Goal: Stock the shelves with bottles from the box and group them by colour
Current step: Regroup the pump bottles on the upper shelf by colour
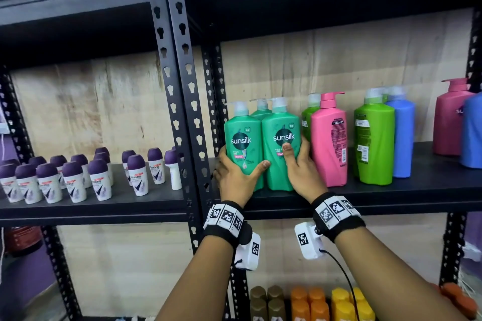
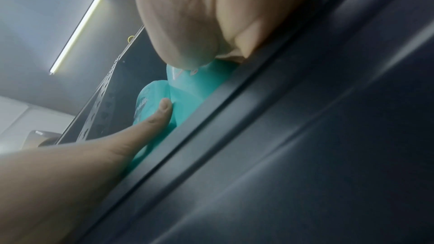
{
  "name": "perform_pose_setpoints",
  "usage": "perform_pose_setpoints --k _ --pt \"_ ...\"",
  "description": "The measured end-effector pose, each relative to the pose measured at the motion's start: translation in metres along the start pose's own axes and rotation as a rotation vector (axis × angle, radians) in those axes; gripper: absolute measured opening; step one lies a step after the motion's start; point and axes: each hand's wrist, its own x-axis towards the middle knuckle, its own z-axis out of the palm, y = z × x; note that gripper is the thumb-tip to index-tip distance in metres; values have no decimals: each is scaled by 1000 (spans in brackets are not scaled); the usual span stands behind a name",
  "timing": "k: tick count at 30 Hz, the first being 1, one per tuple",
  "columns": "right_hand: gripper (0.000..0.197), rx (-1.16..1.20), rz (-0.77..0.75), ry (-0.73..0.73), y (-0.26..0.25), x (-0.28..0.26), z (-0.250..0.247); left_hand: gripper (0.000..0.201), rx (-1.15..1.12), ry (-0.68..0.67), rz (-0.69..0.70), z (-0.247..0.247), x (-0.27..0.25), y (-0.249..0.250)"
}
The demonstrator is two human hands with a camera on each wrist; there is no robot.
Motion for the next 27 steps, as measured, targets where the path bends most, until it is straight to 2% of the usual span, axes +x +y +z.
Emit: perform_pose_setpoints --k 6,13,18,22,24,27 --pt "66 -47 -47 26 6 1 2 118 -26 3 -19 -1 -2 -2" --pt "61 7 -42 6 7 1 0 118 -25 13 -10 1 -4 -3" --pt "79 24 -174 -19 -9 7 -8 117 -20 46 7 5 -4 -4" --pt "66 -22 -211 62 -51 39 -11 116 -25 73 24 6 -3 -4" --pt "56 -144 -209 82 -71 64 -13 113 -41 72 30 5 -3 -4" --pt "41 -296 -168 -43 -90 98 -18 112 -54 66 34 3 -2 -5"
